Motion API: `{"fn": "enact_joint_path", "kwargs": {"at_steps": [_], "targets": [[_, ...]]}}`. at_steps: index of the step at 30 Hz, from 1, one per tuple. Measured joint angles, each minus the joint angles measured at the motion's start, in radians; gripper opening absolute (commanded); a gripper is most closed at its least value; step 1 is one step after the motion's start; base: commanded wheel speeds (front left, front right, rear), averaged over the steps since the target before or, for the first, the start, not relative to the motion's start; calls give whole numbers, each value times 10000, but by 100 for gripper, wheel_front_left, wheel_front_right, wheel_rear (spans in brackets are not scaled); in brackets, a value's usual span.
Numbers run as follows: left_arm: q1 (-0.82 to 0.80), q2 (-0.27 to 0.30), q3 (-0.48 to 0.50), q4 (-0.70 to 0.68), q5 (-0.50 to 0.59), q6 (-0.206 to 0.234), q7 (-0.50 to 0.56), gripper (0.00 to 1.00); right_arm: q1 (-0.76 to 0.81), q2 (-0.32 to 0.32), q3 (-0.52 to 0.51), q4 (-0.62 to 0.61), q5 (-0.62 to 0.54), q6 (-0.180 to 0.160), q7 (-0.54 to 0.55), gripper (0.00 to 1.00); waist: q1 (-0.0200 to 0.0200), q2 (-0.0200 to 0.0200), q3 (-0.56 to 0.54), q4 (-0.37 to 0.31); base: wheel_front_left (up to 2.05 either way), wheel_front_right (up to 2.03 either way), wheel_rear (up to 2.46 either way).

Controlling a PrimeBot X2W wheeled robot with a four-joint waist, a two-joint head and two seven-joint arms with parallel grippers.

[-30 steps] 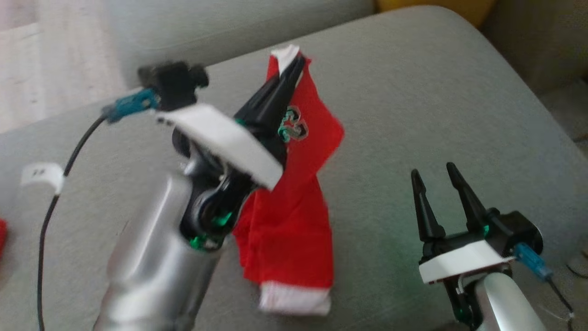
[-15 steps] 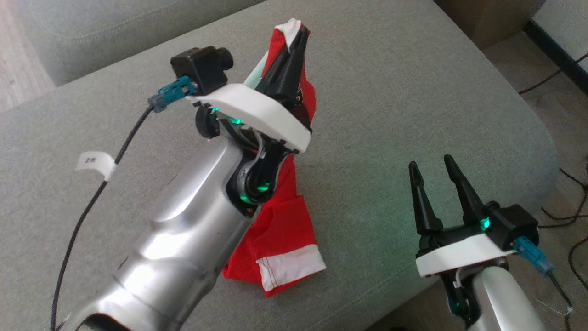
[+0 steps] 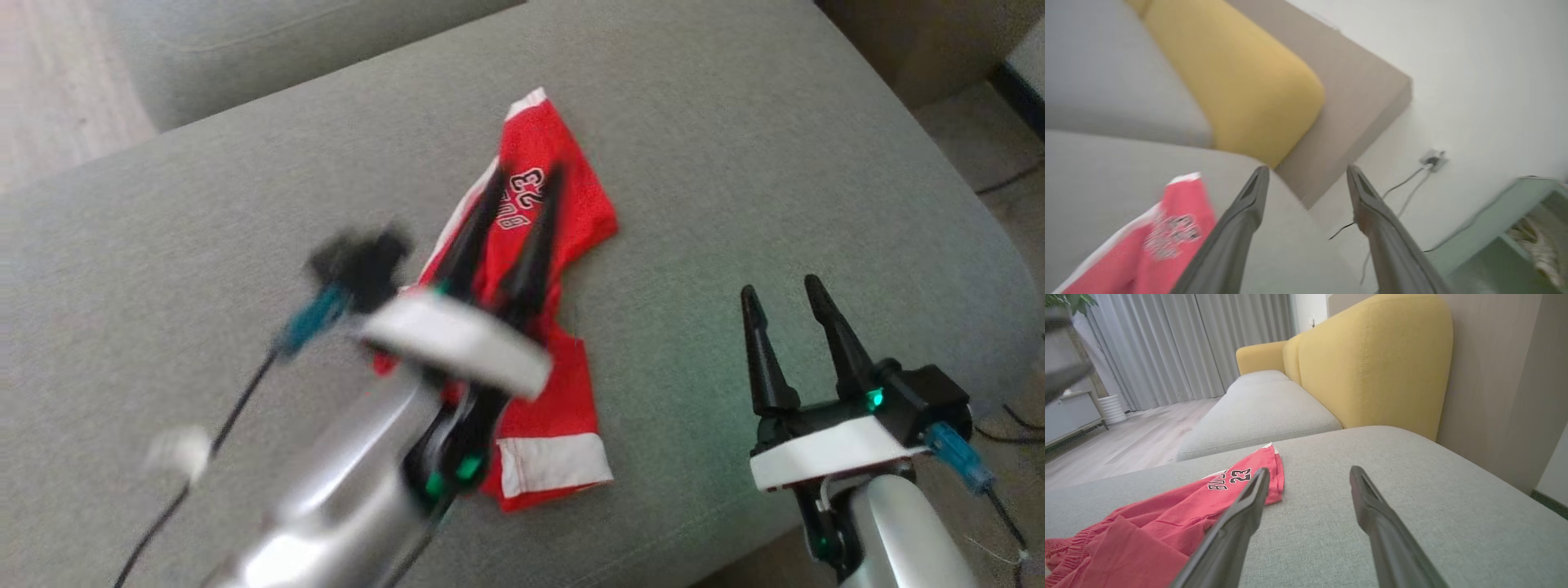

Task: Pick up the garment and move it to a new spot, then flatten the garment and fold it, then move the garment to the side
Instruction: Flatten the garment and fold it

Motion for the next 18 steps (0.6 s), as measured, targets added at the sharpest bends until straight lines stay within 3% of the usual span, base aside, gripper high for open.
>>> {"fn": "enact_joint_path", "kwargs": {"at_steps": [6, 11, 18], "targets": [[2252, 1371, 211, -132, 153, 1103, -295, 100, 80, 8, -301, -107, -205, 0, 0, 100, 0, 0, -51, 575, 0, 0, 0], [2219, 1323, 468, 545, -211, 1244, -50, 100, 199, 10, -272, -115, -334, 0, 0, 100, 0, 0, 103, 1056, 0, 0, 0], [1247, 767, 500, 2414, -765, 984, 853, 100, 127, 10, -56, -115, -349, 2, 0, 100, 1, 0, 481, 1148, 0, 0, 0]]}}
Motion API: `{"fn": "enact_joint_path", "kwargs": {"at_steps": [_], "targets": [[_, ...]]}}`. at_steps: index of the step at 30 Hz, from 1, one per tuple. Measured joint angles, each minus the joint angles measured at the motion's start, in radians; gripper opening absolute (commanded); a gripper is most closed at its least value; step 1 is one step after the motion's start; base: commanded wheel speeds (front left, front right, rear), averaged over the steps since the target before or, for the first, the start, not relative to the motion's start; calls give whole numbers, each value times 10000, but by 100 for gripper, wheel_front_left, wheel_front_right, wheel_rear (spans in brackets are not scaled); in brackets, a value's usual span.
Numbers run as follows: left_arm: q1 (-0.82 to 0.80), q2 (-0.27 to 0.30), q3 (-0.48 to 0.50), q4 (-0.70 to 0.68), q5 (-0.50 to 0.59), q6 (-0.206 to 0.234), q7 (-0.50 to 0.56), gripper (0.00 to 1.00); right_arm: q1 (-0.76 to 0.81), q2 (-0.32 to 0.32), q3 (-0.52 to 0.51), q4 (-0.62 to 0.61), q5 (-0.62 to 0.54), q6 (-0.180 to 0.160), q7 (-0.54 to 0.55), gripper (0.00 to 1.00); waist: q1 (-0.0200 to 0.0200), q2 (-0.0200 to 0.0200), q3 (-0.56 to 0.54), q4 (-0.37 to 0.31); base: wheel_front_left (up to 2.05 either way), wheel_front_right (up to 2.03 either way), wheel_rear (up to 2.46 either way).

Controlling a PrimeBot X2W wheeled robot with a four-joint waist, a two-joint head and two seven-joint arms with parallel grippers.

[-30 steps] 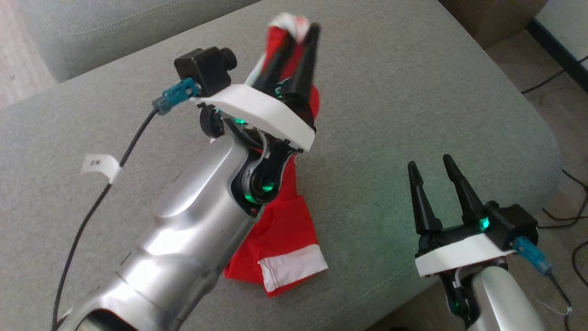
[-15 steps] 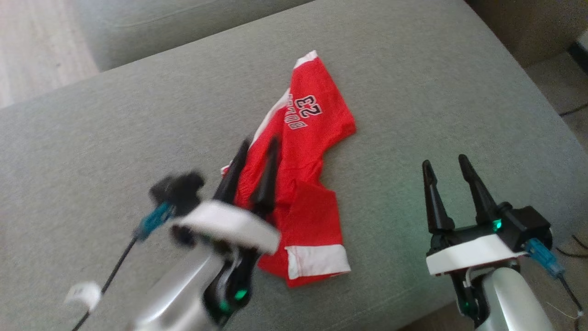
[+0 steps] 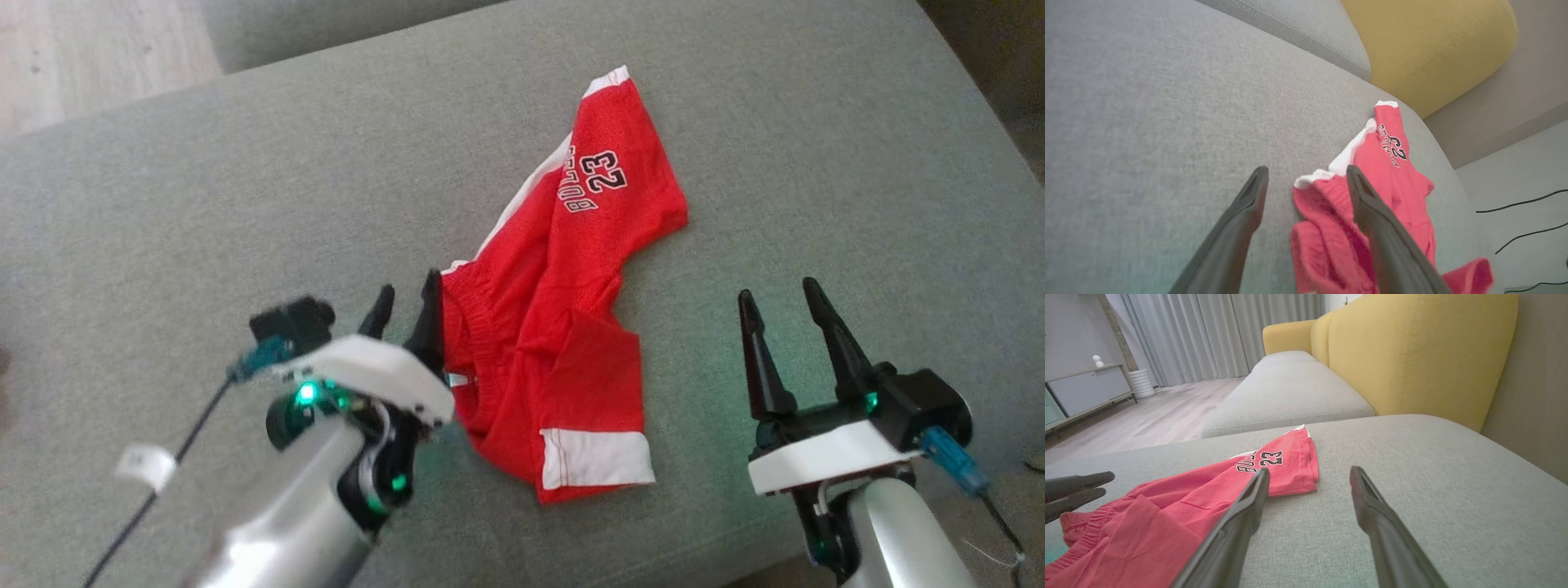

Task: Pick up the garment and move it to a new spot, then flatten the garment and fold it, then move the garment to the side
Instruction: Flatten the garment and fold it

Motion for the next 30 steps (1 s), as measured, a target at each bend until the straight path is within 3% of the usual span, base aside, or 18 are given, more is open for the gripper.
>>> {"fn": "enact_joint_path", "kwargs": {"at_steps": [7, 20, 21, 22, 23, 30], "targets": [[-1300, -322, -385, 1891, 146, -253, 959, 100, -138, 0, 171, 33, 4, -2, 0, 100, 0, 0, 192, -369, 0, 0, 0], [-1570, -322, -746, 2986, 203, -1001, 1593, 100, -131, 0, 56, 59, 31, -2, 0, 100, -1, 0, 203, -716, 0, 0, 0], [-1594, -334, -775, 3041, 205, -1072, 1632, 69, -131, 0, 44, 59, 31, 0, 0, 100, -1, 0, 206, -705, 0, 0, 0], [-1628, -349, -817, 3091, 205, -1141, 1672, 18, -131, 0, 40, 59, 31, 0, 0, 100, -1, 0, 208, -691, 0, 0, 0], [-1669, -359, -907, 3135, 228, -1160, 1697, 0, -131, 0, 40, 59, 31, -2, 0, 100, -1, 0, 211, -676, 0, 0, 0], [-1701, -433, -1083, 3325, 554, -1350, 1252, 0, -129, 2, 2, 61, 31, -2, 0, 100, 0, 0, 136, -528, 0, 0, 0]]}}
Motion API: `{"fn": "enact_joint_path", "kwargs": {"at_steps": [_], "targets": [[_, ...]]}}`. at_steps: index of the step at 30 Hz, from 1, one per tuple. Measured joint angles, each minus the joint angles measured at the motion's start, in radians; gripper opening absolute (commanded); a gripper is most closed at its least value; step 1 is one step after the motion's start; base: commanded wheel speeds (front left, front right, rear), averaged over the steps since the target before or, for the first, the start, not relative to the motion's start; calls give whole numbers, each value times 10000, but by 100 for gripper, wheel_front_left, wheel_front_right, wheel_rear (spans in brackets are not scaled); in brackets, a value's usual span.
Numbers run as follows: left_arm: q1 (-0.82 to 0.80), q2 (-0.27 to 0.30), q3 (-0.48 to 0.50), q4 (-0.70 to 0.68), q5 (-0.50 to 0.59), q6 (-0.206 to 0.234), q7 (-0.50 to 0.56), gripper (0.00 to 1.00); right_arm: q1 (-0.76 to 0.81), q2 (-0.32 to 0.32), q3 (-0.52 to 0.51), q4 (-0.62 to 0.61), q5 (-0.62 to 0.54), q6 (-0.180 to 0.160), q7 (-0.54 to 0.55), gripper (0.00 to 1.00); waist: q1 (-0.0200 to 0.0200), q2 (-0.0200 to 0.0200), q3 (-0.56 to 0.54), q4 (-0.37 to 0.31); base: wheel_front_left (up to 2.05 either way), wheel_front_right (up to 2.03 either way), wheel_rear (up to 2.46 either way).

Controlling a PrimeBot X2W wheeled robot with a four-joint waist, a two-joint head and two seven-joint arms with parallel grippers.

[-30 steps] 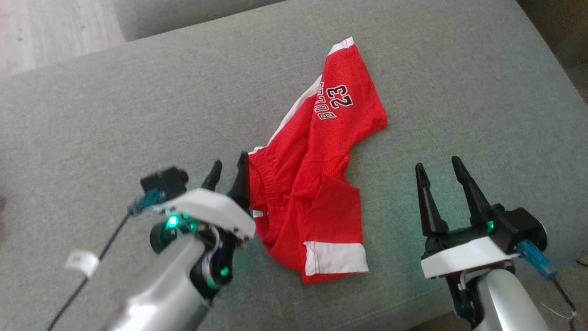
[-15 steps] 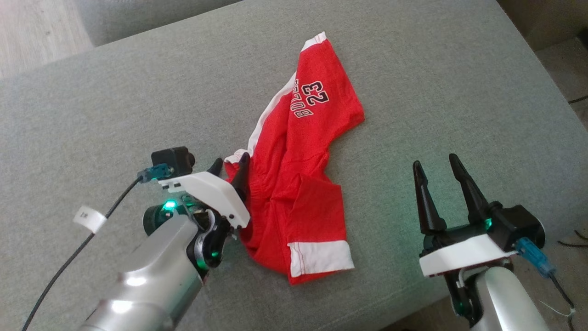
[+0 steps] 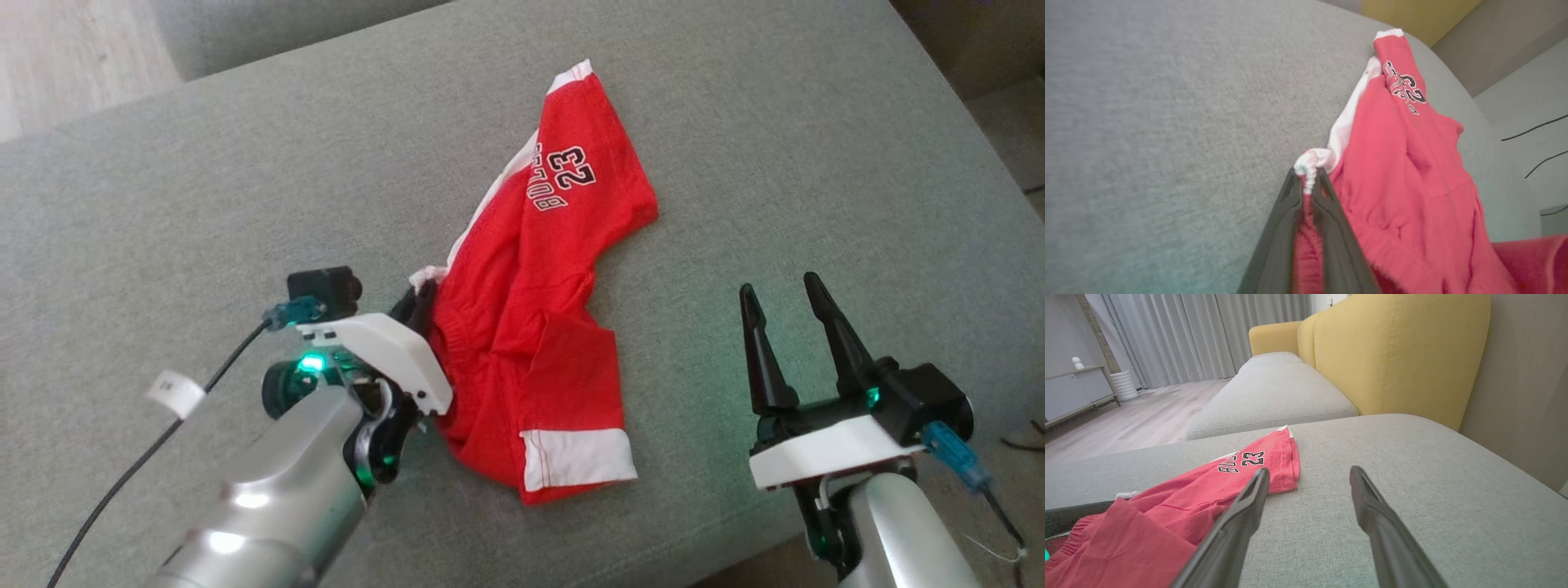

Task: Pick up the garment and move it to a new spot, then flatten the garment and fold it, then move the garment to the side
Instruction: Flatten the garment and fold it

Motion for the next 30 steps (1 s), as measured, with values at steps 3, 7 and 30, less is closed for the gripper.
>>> {"fn": "enact_joint_path", "kwargs": {"at_steps": [3, 7, 30], "targets": [[-20, 157, 58, -2, 236, 123, -562, 0, 25, 0, -67, 4, 0, 0, 0, 100, 0, 0, -99, 87, 0, 0, 0], [-304, 855, 336, -311, 491, 318, -1179, 0, 59, 2, -127, 6, 0, 0, 0, 100, 0, 0, -292, 234, 0, 0, 0], [4217, 2458, -464, -6725, 531, 1990, -2150, 0, 1079, 6, -477, 42, -59, 0, 0, 100, -1, 0, -1120, 860, 0, 0, 0]]}}
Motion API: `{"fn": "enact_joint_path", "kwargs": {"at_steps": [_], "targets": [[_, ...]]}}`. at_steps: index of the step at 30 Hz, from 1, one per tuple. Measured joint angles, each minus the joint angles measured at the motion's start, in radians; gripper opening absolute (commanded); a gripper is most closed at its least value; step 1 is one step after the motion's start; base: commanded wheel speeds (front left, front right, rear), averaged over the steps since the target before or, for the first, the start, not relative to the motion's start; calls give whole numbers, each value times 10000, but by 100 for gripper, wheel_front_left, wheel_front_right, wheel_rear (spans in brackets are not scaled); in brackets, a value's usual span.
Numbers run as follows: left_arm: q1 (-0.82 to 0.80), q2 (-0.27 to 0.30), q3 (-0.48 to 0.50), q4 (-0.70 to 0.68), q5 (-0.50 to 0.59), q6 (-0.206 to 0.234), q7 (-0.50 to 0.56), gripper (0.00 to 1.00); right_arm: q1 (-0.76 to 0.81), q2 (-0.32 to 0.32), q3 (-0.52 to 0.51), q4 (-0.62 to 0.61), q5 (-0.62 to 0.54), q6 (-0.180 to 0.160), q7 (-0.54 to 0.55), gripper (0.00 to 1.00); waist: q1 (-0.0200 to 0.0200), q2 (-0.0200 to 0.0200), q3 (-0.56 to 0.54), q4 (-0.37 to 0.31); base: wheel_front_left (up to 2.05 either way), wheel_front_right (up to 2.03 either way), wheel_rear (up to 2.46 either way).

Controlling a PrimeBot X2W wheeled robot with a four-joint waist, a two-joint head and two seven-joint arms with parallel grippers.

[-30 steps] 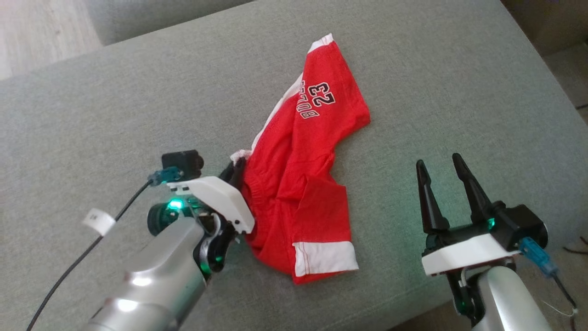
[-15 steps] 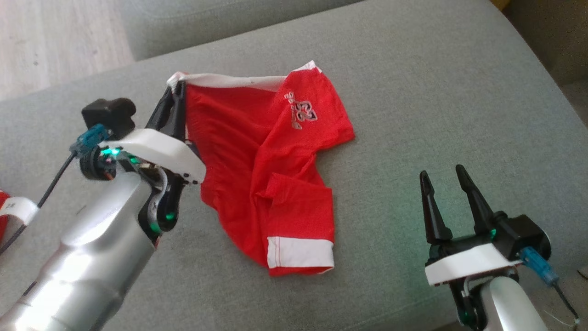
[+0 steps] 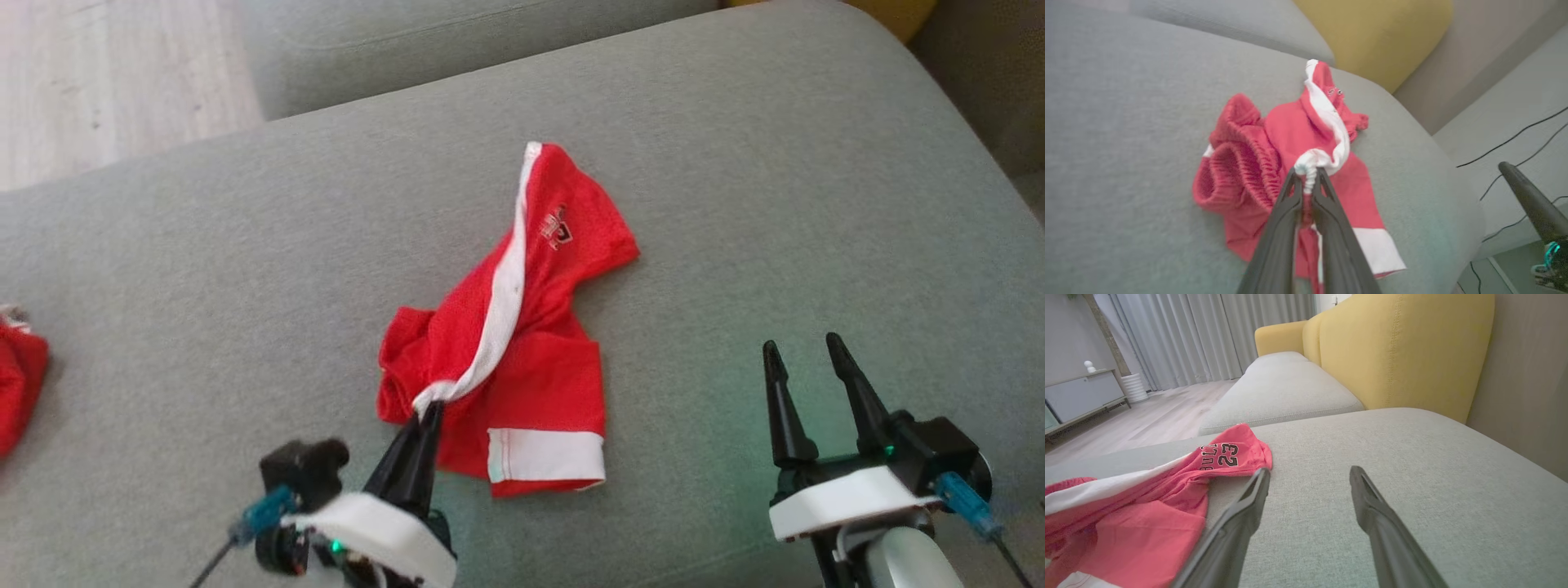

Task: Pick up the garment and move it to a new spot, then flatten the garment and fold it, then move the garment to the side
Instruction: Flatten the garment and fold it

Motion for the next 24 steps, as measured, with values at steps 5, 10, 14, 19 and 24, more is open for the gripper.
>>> {"fn": "enact_joint_path", "kwargs": {"at_steps": [5, 10, 14, 19, 24], "targets": [[128, -203, 100, 414, 184, 92, -387, 0, -9, 15, 21, -4, -2, 2, 0, 100, 0, 0, -27, 232, 0, 0, 0], [416, -573, 221, 849, 393, -38, -533, 0, -12, 19, 105, 21, -2, 0, 0, 100, 0, 0, -155, 326, 0, 0, 0], [934, -583, 207, 1170, 640, -198, -566, 46, -10, 19, 121, 29, -35, 0, 0, 100, 0, 0, -245, 343, 0, 0, 0], [1094, -589, 313, 1423, 744, -276, -610, 100, -9, 19, 159, 46, -46, 0, 0, 100, 1, 0, -306, 294, 0, 0, 0], [1569, -228, 614, 1269, 748, 90, -541, 100, 3, 19, 182, 65, -46, 2, 0, 100, 0, 0, -396, 154, 0, 0, 0]]}}
